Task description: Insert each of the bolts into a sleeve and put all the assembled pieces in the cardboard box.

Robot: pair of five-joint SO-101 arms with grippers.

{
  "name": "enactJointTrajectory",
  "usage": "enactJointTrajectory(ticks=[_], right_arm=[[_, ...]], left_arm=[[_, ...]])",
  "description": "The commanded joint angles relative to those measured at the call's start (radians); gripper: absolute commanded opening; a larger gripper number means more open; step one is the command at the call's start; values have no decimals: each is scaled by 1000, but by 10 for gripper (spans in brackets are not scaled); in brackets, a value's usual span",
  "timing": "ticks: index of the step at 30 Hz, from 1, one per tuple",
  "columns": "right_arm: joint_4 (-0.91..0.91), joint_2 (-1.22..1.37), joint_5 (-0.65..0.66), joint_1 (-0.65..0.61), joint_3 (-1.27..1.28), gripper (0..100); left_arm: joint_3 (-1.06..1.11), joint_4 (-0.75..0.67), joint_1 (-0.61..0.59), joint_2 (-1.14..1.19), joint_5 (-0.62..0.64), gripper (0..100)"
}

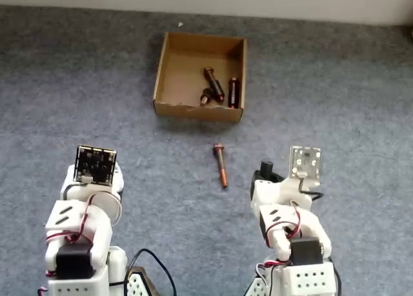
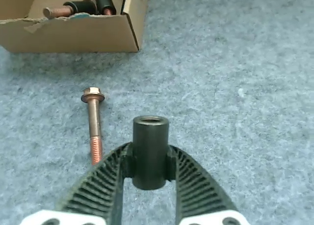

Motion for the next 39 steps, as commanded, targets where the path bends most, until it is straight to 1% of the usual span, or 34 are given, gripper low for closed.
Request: enactJointTrajectory(ticks=[1,4,8,10,15,18,22,25,28,32,39], right_arm=[[-31,-111,-43,10,35,4],[-33,-191,-69,12,91,4],[-96,-174,-69,13,117,4],[-119,-173,-69,16,119,4],[-124,-173,-71,93,119,4],[-125,-173,-124,128,119,4],[-153,-173,-138,157,120,4],[-153,-173,-140,193,120,4],[-153,-173,-140,219,120,4],[-153,-173,-140,228,120,4],[-153,-173,-140,226,120,4]], left_arm=[[-137,63,36,-5,-49,37],[-234,121,82,-4,-63,36],[-335,193,154,2,-63,35],[-369,215,176,48,-63,35],[-461,210,189,335,-64,34],[-536,210,246,529,-64,34],[-628,210,346,757,-54,38],[-694,207,397,911,12,41],[-754,187,441,1063,71,92],[-858,183,481,1260,192,139],[-1050,183,553,1609,345,176]])
